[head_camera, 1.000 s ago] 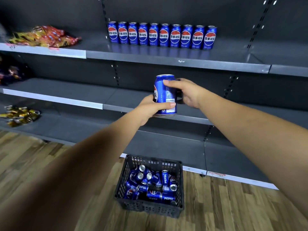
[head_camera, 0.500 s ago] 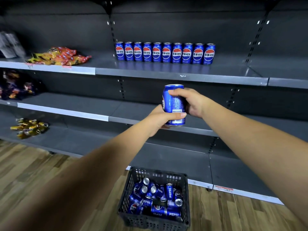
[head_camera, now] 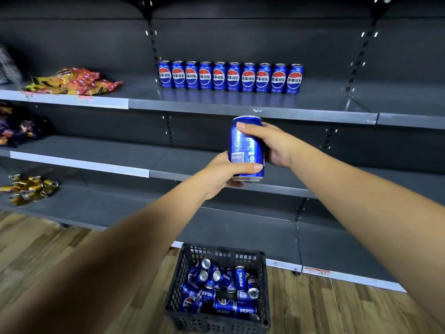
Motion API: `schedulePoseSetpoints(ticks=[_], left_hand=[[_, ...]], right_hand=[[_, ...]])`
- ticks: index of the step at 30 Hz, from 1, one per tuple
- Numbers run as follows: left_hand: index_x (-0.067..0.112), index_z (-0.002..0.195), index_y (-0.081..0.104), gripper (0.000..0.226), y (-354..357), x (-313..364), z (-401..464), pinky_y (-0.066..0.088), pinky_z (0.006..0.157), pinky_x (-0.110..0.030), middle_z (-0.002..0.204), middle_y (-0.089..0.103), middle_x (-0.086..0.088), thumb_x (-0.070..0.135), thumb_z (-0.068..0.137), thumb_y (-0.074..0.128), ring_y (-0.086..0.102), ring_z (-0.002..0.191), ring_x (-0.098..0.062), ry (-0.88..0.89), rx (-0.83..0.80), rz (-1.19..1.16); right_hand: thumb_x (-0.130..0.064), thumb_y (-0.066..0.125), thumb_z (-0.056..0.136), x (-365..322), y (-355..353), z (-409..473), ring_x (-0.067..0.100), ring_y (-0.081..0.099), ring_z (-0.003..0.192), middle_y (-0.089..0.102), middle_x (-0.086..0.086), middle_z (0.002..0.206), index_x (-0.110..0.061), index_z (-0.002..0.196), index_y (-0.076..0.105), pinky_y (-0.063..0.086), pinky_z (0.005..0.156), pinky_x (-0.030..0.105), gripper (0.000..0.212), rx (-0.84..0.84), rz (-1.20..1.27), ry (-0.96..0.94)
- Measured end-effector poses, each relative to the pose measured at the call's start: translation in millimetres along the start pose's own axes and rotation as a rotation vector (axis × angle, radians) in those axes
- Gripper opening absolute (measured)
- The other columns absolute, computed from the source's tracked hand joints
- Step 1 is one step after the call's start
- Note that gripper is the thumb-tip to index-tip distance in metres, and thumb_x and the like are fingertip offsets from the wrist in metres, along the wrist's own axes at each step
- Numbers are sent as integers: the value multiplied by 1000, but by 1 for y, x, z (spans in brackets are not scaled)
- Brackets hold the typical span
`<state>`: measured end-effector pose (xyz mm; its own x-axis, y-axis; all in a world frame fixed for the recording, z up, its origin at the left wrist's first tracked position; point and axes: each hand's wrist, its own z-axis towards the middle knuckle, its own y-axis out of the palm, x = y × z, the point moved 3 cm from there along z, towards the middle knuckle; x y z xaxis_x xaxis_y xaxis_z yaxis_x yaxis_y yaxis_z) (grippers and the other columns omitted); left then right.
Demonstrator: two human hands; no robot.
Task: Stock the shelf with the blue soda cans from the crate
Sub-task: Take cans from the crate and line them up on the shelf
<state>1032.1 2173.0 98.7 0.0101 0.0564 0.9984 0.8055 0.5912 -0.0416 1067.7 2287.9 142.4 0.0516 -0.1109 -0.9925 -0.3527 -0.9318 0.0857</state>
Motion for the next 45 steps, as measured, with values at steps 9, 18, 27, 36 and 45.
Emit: schedulePoseSetpoints(ticks=[9, 18, 27, 36, 45], left_hand=[[18, 122, 41, 61, 19, -1, 6, 54, 74, -34, 108, 66, 1, 33, 75, 78, 67, 89, -16, -76, 12, 95], [17, 109, 58, 46, 28, 0, 12, 42, 53, -21, 84, 70, 0, 28, 70, 79, 66, 69, -17, -68, 4, 48], [19, 124, 47, 72, 21, -2, 16, 50, 64, -28, 108, 67, 2, 27, 59, 76, 65, 91, -15, -57, -53, -3], [16, 115, 40, 61, 48, 3, 28, 40, 57, -22, 104, 59, 6, 27, 71, 81, 62, 90, -10, -20, 206, 217], [17, 121, 48, 75, 56, 10, 43, 48, 70, -27, 113, 65, 2, 35, 54, 75, 62, 94, -12, -20, 92, 178]], right_hand=[[-23, 80, 72, 7, -14, -4, 21, 69, 79, 70, 9, 95, -5, 117, 56, 58, 69, 34, 54, 197, -41, -55], [-31, 82, 70, -4, -21, -3, 22, 69, 85, 68, 10, 103, -10, 109, 49, 58, 77, 39, 56, 208, -187, -2], [-18, 78, 74, 1, -29, -8, 20, 69, 81, 71, 5, 88, -9, 107, 58, 58, 74, 35, 40, 128, -12, -66], [-28, 84, 68, -5, -44, 2, 19, 68, 86, 68, 5, 98, -15, 102, 52, 58, 70, 34, 48, 227, -125, -69], [-33, 76, 71, -8, -74, 5, 18, 69, 80, 71, 6, 93, -7, 115, 57, 57, 67, 31, 55, 85, 5, -8]])
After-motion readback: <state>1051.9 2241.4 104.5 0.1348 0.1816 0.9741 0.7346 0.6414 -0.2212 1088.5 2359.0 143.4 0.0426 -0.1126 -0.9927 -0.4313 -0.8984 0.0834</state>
